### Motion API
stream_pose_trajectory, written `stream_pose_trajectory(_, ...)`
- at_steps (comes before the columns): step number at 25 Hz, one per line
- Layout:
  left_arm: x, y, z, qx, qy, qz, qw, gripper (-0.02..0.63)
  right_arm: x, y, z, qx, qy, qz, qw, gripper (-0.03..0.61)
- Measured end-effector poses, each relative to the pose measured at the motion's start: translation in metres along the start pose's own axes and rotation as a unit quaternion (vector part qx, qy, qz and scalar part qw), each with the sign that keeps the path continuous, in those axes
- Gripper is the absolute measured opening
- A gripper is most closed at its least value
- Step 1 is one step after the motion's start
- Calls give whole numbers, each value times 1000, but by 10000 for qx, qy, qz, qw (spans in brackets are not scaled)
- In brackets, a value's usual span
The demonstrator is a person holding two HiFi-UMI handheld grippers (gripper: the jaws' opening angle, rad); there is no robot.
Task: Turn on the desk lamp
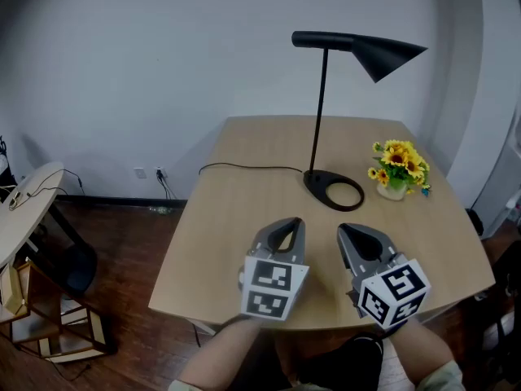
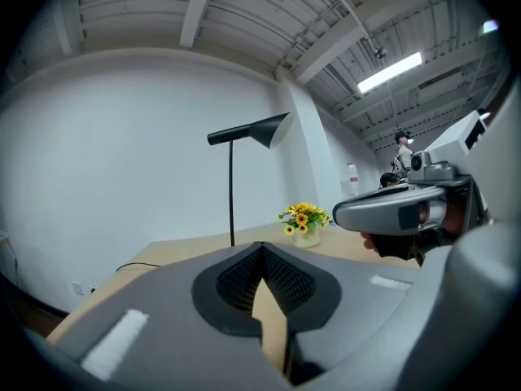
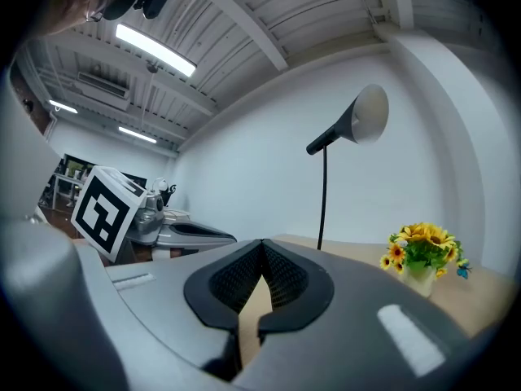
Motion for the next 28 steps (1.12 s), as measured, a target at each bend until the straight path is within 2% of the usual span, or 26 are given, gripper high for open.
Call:
stream_pose_trajectory(7,67,17,39,-35,-119,281,9995,0,64,10,-37,-5,278,168,9995,0)
stream_pose_trajectory(13,108,24,64,-164,-220,331,9991,0,109,23,-64,113,434,341,9984,0)
stream_pose_trajectory(18,123,20,75,-496,-250,246,9982,0,134,31,-80,258,551,430,9972,0)
stream_pose_trajectory(22,139,36,72,-310,-201,414,9985,0,145,40,-96,315,668,488,9961,0)
stream_pose_trajectory(28,155,56,74,-267,-119,759,9967,0,158,44,-122,454,762,559,9945,0)
Point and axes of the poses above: the fingertips, and each gripper's own axes: x forward along the fingers, z to its left, y out of its underside, the point moved 7 cm from there along -x, backward along the fingers
